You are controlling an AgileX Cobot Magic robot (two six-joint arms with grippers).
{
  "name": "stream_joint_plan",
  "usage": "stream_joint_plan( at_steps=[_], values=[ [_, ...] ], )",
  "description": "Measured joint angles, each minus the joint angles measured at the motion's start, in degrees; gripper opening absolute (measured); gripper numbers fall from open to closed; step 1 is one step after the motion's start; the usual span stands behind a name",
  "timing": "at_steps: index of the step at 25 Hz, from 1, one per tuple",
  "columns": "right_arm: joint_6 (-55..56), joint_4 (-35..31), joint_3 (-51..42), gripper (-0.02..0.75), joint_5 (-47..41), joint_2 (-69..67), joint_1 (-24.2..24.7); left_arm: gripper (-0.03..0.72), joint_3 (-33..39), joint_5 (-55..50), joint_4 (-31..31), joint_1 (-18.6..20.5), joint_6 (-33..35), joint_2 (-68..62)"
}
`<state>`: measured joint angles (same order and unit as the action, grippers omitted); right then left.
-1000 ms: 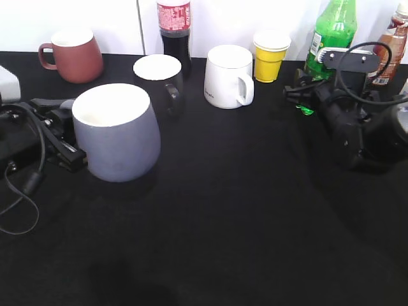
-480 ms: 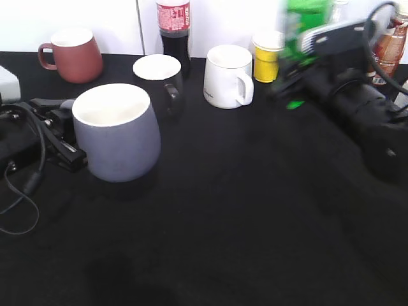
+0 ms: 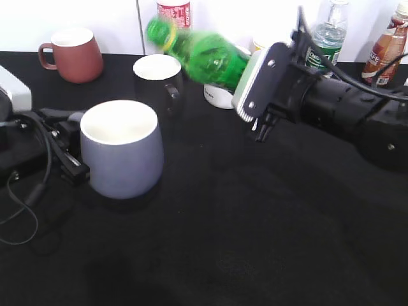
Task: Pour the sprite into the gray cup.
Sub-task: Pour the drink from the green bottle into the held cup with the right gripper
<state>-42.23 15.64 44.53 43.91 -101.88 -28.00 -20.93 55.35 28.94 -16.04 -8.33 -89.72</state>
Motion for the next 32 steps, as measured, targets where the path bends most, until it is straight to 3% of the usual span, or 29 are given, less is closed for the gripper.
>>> stream_joint_plan(
  at_steps=[9, 32],
  values=[
    [-23.04, -1.40, 0.57, 0.386, 2.43, -0.22, 0.00, 0.080, 0.00, -0.58, 0.27, 0.00, 2.44, 0.00],
    [-43.07, -6.26, 1.18, 0.384, 13.53, -0.28, 0.00, 0.080, 0.00, 1.45, 3.09, 0.00, 2.67, 0.00]
  ],
)
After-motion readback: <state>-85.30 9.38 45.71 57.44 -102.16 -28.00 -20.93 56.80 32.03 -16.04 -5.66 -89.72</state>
